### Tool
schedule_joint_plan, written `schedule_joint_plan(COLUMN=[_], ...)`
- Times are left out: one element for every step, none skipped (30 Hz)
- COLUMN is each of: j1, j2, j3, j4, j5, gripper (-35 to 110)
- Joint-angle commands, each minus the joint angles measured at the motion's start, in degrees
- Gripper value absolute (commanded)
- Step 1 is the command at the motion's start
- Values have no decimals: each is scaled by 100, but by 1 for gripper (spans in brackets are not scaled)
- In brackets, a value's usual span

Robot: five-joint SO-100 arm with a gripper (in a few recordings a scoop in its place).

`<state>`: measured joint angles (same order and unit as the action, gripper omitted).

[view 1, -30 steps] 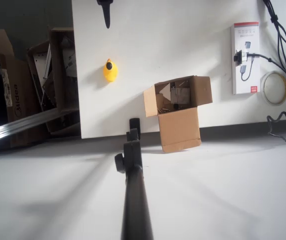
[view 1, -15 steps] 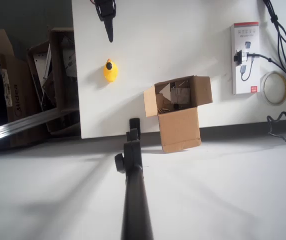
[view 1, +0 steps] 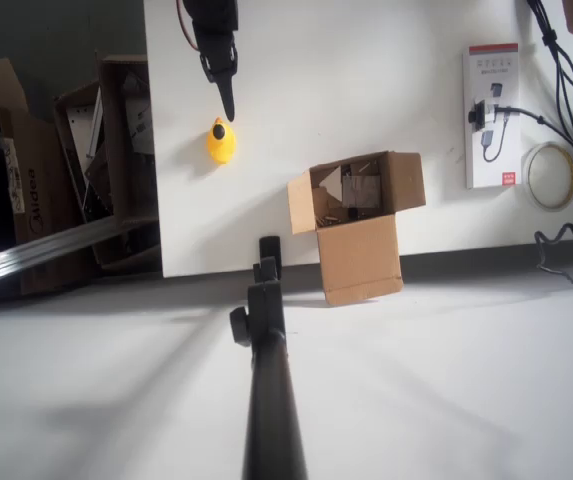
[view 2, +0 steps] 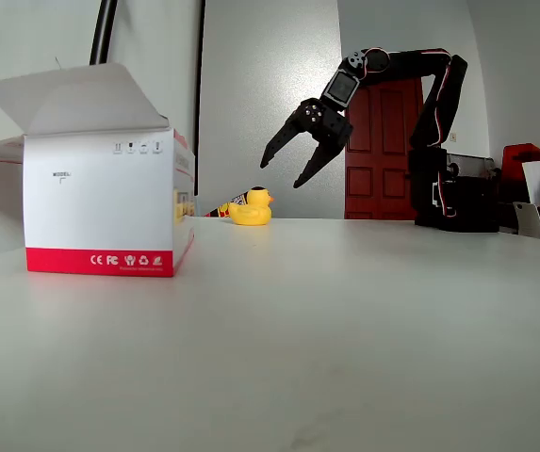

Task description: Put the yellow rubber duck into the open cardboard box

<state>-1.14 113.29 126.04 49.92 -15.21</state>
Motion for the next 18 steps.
schedule_joint_plan(j1=[35, 70, 105, 132, 149, 158, 158, 158, 158, 158, 167, 185, 202, 220, 237, 255, 272, 281], j2=[-246, -352, -483, -615, -756, -879, -976, -1055, -1125, -1204, -1292, -1371, -1433, -1477, -1512, -1538, -1556, -1582], j3=[-448, -545, -650, -773, -870, -949, -1011, -1055, -1090, -1143, -1195, -1248, -1283, -1301, -1318, -1336, -1362, -1389], j4=[-88, -97, -97, -70, -35, 0, 9, 26, 44, 62, 79, 105, 114, 114, 114, 114, 114, 114], j5=[79, 132, 211, 272, 325, 360, 378, 396, 404, 431, 448, 466, 475, 483, 483, 483, 483, 483], gripper=[28, 28, 28, 28, 28, 28, 28, 28, 28, 28, 28, 28, 28, 28, 28, 28, 28, 28])
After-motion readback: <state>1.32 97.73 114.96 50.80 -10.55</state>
